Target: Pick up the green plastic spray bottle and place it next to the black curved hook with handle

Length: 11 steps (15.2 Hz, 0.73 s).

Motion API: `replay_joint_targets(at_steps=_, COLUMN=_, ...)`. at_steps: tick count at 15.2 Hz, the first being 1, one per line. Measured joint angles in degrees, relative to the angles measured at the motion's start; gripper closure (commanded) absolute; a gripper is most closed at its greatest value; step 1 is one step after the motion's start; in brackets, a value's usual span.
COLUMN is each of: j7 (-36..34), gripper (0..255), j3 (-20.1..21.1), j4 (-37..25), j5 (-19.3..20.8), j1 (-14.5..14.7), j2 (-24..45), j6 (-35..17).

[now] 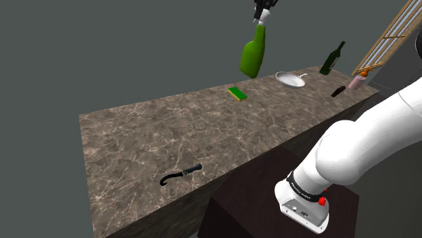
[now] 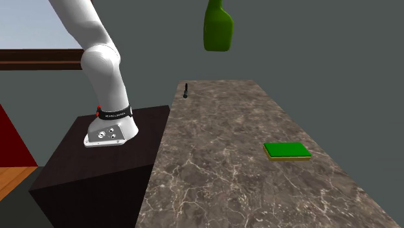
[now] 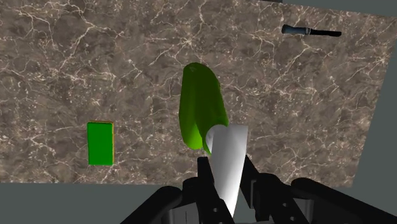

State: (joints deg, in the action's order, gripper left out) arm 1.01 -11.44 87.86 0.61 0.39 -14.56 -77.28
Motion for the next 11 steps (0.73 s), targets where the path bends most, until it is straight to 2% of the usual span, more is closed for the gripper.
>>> replay_joint_targets(at_steps=8, j7=-12.03, gripper=255, j3=7.71, j4=-2.59, j5=-1.28, j1=4.24, j2=2.53, j6=-0.05)
replay_joint_targets(at_steps=11, j7=-15.75, gripper=255, j3=9.97, j4=-5.44, j5=-1.56, j1=5.65, j2=5.67, j6=-0.38)
